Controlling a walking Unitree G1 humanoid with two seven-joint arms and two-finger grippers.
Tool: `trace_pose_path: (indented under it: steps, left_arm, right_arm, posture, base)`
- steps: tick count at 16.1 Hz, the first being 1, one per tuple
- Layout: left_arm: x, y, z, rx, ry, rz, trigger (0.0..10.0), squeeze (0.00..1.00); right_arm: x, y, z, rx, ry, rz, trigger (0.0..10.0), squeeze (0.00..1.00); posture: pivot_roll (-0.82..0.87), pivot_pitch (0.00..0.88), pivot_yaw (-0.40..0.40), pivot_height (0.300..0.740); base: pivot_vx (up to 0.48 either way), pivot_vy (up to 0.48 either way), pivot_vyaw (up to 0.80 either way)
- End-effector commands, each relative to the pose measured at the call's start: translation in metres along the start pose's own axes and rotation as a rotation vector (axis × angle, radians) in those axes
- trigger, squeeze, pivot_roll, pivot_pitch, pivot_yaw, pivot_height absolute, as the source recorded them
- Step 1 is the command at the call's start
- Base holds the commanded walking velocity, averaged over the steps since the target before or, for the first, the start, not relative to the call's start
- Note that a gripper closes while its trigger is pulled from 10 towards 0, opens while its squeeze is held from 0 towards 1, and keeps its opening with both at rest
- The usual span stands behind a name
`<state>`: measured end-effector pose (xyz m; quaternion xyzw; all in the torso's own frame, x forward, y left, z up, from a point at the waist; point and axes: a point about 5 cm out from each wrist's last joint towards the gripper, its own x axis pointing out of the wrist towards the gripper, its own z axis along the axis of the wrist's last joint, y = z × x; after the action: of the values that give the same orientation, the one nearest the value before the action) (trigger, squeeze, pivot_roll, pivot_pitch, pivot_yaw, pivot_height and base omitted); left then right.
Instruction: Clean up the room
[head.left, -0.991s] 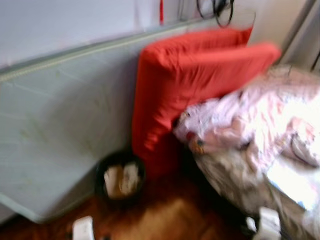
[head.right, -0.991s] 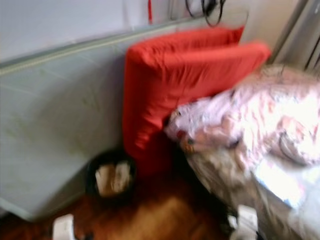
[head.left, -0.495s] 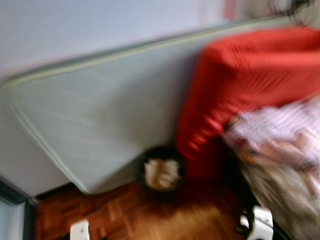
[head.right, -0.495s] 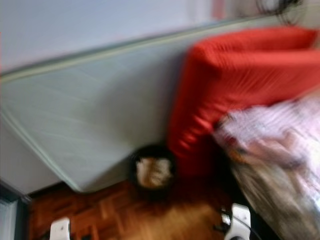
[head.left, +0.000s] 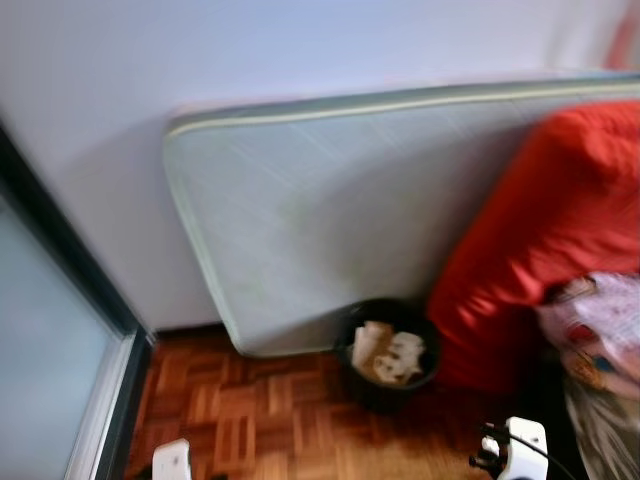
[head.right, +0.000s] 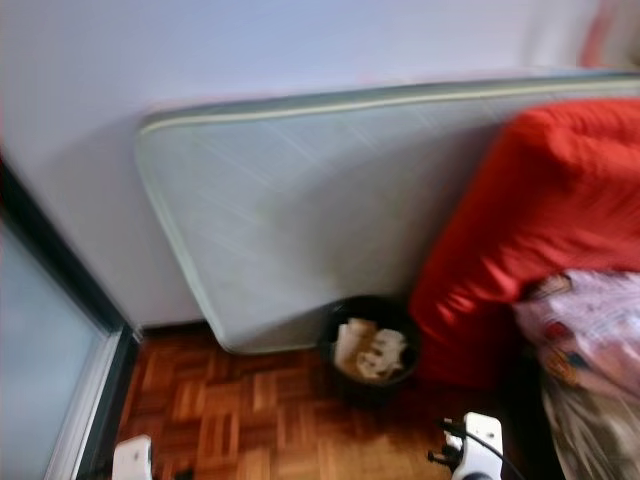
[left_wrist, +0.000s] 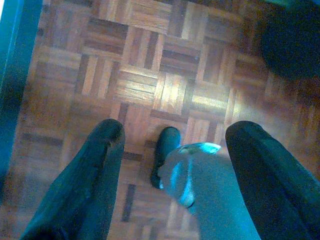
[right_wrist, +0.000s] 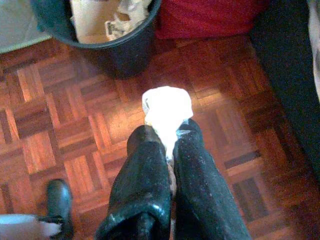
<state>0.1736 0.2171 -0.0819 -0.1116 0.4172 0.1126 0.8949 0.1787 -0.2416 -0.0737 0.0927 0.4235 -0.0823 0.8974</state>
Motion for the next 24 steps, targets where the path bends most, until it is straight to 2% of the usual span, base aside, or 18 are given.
trace_pose_path:
  steps: [1, 5, 16, 21, 24]
  left_arm:
    - [-0.002, 0.005, -0.005, 0.005, 0.024, 0.017, 10.0, 0.0]
    - [-0.003, 0.008, -0.01, 0.001, 0.033, 0.024, 10.0, 0.0]
    - [-0.005, 0.025, -0.003, 0.005, 0.021, 0.036, 10.0, 0.0]
    - [-0.003, 0.016, -0.003, 0.005, 0.02, 0.024, 10.0, 0.0]
    - [-0.002, 0.009, -0.003, 0.005, 0.019, 0.017, 10.0, 0.0]
  right_arm:
    - [0.001, 0.003, 0.001, 0.014, 0.0, 0.004, 10.0, 0.0]
    - [0.002, 0.005, 0.002, 0.046, -0.008, 0.005, 10.0, 0.0]
    - [0.003, 0.007, 0.003, 0.037, -0.001, -0.011, 10.0, 0.0]
    - [0.003, 0.007, 0.003, 0.019, 0.002, -0.002, 10.0, 0.0]
    - [0.003, 0.007, 0.004, 0.015, -0.002, -0.002, 10.0, 0.0]
  posture:
    - [0.09, 0.0, -0.028, 0.74]
    - [0.09, 0.0, -0.024, 0.74]
    - [0.09, 0.0, -0.011, 0.74]
    - [0.09, 0.0, -0.013, 0.74]
    - [0.09, 0.0, -0.014, 0.74]
  base:
    - [0.0, 0.0, 0.0]
    - [0.0, 0.0, 0.0]
    - [0.307, 0.0, 0.0]
    - [0.332, 0.0, 0.0]
    - [0.334, 0.0, 0.78]
